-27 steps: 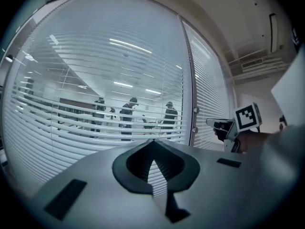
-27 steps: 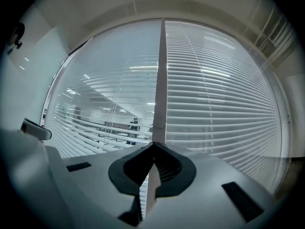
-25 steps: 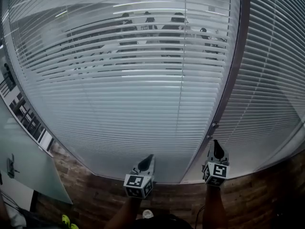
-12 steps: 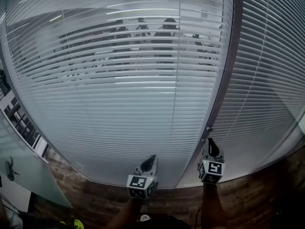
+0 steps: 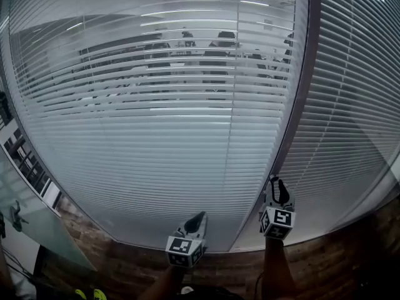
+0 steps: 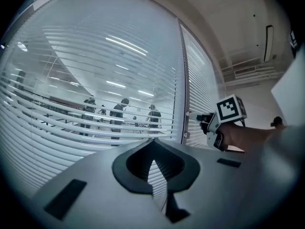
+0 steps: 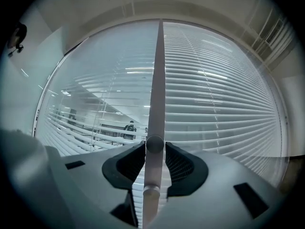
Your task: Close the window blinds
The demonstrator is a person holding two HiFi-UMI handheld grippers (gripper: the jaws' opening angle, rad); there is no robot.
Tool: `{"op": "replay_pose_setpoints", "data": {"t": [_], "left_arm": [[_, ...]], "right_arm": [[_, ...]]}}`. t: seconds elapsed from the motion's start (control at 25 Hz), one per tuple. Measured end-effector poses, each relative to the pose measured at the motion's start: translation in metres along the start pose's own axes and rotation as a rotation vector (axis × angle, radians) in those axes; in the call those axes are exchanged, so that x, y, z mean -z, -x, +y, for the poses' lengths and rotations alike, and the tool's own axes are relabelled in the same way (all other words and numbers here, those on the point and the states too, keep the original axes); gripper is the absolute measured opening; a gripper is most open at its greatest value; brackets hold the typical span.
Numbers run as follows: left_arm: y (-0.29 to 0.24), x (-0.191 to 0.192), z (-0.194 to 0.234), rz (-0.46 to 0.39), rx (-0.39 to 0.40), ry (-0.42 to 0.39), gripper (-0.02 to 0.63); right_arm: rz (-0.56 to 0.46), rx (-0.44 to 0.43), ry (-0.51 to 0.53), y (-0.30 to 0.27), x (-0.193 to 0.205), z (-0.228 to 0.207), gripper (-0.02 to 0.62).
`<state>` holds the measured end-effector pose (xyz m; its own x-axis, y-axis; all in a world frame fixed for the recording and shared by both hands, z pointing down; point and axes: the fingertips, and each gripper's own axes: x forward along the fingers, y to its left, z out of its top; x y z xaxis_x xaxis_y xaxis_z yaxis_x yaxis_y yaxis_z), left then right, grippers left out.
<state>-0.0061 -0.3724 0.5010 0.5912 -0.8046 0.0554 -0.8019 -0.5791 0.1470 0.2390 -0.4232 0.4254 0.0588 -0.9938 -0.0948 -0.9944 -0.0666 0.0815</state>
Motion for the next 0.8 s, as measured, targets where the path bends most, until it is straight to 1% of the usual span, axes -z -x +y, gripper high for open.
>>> {"op": "replay_pose_setpoints", "data": {"t": [0.32,0.44,0.64,0.8], "left_arm": [[-0.004,0.005,-0.007,0.017,0.028,-0.023,0.000],[-0.007,0.005,-0.011,0.019,0.038,-0.024,0.000],[-0.010,0.002,-0.013,0.013,0.048,-0.032,0.000],[-0.011,0.002,-0.013,0.012,0.052,-0.015,0.000]], "right_arm": [[-0.012,-0.058,-0.049,-0.011,-0.002,0.000,0.120],[-0.002,-0.057,-0.063,-0.010,-0.001,-0.001,0.120],[0.013,-0.064,-0.056,-0.010,-0.001,0.000,0.121],[0.034,-0.076,-0.031,-0.011,-0.001,0.000,0.121]]}}
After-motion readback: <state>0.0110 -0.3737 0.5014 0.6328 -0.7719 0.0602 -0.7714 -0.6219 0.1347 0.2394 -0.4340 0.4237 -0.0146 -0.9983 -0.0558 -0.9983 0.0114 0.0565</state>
